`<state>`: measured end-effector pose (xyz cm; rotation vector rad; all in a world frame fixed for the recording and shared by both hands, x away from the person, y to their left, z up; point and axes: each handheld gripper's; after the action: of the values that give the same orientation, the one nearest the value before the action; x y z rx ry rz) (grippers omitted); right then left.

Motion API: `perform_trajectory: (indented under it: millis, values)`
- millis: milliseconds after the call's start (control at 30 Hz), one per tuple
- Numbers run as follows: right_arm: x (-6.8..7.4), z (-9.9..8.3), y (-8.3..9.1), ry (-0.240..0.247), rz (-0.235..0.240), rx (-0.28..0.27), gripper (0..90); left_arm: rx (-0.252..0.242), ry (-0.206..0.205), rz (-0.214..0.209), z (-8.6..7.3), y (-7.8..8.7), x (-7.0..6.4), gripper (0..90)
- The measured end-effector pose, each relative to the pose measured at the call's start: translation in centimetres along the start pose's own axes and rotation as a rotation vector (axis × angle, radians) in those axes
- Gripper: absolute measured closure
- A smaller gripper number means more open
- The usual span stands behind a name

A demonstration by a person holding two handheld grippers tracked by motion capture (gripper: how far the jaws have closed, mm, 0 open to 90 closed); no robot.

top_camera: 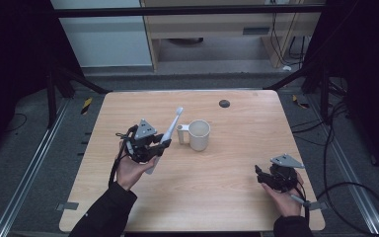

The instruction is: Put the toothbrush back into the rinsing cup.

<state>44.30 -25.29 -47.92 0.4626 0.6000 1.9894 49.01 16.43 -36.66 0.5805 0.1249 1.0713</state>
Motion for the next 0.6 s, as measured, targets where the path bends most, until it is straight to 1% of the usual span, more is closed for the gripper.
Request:
perform_trajectory:
  millis: [133, 233, 300, 367, 533, 600]
  values:
    - [0.0, 0.0, 0.0, -0.001, -0.001, 0.002, 28.5, -0.040, 0.033, 0.019, 0.4, -0.1, 0.5, 66.9]
    - [0.0, 0.0, 0.0, -0.002, -0.003, 0.000, 28.4, -0.071, 0.045, 0.026, 1.0, -0.3, 0.7, 66.9]
    - [-0.1, 0.0, 0.0, -0.005, -0.004, -0.001, 28.4, -0.108, 0.064, 0.023, 1.2, -0.5, 0.6, 66.9]
    - [-0.1, -0.1, 0.1, -0.004, -0.004, -0.002, 28.4, -0.128, 0.076, 0.031, 1.5, -0.7, 0.5, 66.9]
    - [-0.1, -0.1, 0.0, -0.004, -0.003, -0.001, 28.2, -0.162, 0.099, 0.038, 2.3, -1.1, 0.4, 66.9]
    - [-0.1, 0.0, 0.1, -0.004, -0.003, -0.001, 28.1, -0.182, 0.117, 0.039, 2.6, -1.4, 0.3, 66.9]
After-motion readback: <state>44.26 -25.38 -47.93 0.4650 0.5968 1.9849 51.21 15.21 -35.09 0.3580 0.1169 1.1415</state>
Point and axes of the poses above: each handheld gripper's, and its own axes: y roughly backward along the jaws, z roughly out of its top, x roughly to its left, and after that the axes turned 14 degrees about z, right-handed
